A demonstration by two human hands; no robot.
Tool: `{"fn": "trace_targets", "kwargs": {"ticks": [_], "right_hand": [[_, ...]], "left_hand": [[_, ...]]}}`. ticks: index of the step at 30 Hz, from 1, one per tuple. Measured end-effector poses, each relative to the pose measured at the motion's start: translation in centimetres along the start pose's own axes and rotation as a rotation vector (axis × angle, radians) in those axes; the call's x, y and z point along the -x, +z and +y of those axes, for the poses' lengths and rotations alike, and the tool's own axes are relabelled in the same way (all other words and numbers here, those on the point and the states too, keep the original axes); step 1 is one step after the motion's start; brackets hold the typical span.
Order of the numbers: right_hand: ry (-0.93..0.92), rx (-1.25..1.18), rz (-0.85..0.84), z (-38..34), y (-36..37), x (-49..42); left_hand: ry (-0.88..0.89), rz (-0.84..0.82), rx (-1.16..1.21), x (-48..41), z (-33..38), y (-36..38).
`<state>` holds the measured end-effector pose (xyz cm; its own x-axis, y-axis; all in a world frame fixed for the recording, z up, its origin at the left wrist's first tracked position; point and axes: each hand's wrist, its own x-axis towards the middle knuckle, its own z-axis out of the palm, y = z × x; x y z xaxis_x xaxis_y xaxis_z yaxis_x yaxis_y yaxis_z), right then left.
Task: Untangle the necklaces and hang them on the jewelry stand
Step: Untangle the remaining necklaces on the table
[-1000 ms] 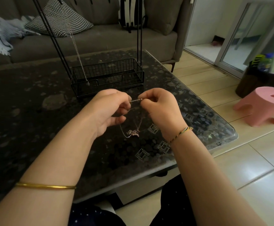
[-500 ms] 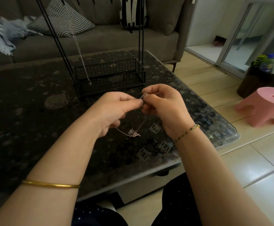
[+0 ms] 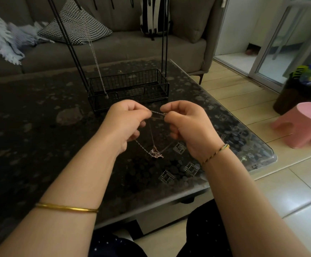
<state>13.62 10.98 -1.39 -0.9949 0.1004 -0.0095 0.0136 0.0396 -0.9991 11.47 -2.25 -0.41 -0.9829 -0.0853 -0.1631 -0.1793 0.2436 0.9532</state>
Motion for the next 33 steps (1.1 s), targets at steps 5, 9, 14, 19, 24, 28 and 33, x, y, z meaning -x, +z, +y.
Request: {"fn": "trace_targets", "kwargs": {"ticks": [5,9,14,19,24,28,33], "right_hand": [[-0.001,0.204,-0.018,0.4,0.1,-0.1],[0.001,0.237,0.013,0.7,0.0,-0.4],[-0.032,0.431,0.023,1.3,-0.3,-0.7],[0.057,0.513,0.004,1.7,-1.0,-1.0],[0.104,0.661,0.08,2.5,-1.3,-1.5],[0.163,0.512,0.152,3.1,-1.4,-1.8],[0.316,-0.103,0.259,2.5,-1.2,-1.4]], "left_hand": [[-0.013,0.017,0.033,0.1,0.3,0.0],[-0.084,-0.059,0.166,0.4,0.7,-0.3],[-0.021,-0.032,0.064,0.5,0.7,-0.4],[0.073,0.073,0.012,0.2,0.2,-0.8],[0.1,0.151,-0.003,-0.2,-0.1,-0.8],[0.103,0.185,-0.033,-0.7,-0.5,-0.8],[0.073,0.195,-0.056,-1.0,-1.1,-0.8]]}}
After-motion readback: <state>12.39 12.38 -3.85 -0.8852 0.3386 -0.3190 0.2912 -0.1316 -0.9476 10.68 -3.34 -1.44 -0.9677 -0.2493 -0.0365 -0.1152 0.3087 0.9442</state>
